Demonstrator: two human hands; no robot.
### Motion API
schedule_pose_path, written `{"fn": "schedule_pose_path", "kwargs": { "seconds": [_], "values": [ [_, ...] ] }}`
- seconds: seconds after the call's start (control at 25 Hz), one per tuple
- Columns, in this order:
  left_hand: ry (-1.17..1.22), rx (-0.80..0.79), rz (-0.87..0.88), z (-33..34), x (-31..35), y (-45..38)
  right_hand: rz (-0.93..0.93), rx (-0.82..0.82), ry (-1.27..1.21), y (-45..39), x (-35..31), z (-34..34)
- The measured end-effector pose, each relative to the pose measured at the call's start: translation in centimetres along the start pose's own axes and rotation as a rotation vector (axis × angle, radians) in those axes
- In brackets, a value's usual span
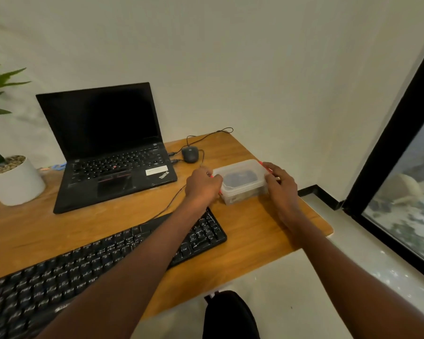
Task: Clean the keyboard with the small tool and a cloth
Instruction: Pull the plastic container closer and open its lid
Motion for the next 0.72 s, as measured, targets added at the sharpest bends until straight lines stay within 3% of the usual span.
{"fn": "schedule_pose_path", "kwargs": {
  "seconds": [0.16,0.44,0.64,0.72],
  "values": [
    [-0.135,0.097,0.046,0.5,-0.5,-2.2,-0.031,0.003,-0.002,0.3,-0.1,0.4],
    [-0.074,0.061,-0.042,0.3,-1.3,-2.6,-0.025,0.022,-0.032,-0.1,0.0,0.3],
    [-0.536,0.074,0.268,-0.3,-0.6,-2.0,-0.006,0.059,0.109,-0.4,0.6,0.5],
    [-0.483,0.111,0.34,-0.3,0.0,-2.5,0.006,0.088,0.147,-0.6,0.8,0.6]
  ]
}}
Point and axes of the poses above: each hand's wrist, its own y-axis away from the middle knuckle, its own z-axis out of the palm, x = y × z, the point moved 2 cm from there along -y, towards the middle knuckle, and after that the axes turned 5 degrees about x, right-handed, at the moved point
